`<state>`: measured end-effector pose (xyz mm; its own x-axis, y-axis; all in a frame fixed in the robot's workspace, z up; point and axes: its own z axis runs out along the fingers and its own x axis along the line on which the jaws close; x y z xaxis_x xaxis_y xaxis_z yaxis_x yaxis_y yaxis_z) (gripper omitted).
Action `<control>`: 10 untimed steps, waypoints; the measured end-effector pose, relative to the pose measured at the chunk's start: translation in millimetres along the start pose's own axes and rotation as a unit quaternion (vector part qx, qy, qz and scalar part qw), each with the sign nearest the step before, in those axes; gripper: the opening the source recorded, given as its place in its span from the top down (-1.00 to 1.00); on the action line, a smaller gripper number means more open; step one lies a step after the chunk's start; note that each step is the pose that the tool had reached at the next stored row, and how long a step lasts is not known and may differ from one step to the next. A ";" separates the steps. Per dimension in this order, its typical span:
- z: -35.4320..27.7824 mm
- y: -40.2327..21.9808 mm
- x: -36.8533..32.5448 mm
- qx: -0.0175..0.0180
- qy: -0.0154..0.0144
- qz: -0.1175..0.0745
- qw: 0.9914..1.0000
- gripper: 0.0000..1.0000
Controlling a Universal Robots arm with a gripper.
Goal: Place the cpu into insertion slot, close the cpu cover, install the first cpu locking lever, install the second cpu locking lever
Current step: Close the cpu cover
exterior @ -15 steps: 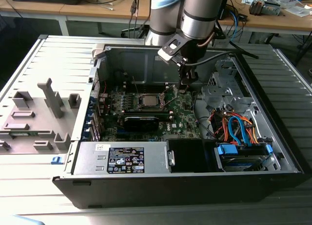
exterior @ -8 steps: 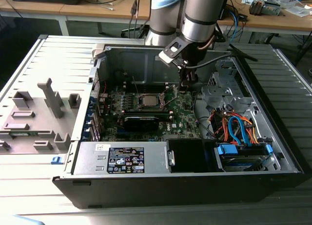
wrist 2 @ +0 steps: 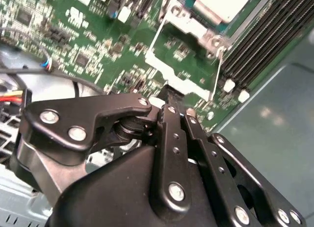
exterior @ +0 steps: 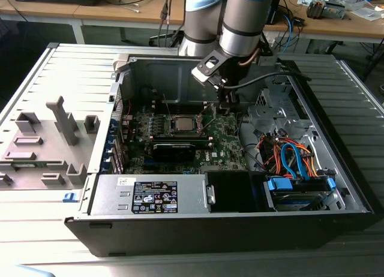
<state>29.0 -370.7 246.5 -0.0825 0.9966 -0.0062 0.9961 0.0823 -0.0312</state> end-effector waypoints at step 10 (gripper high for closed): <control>1.3 -38.4 3.2 -0.001 0.002 0.000 1.000 0.79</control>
<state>-9.5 -370.7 246.5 -0.0823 0.9966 -0.0032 0.9962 0.0821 -0.0299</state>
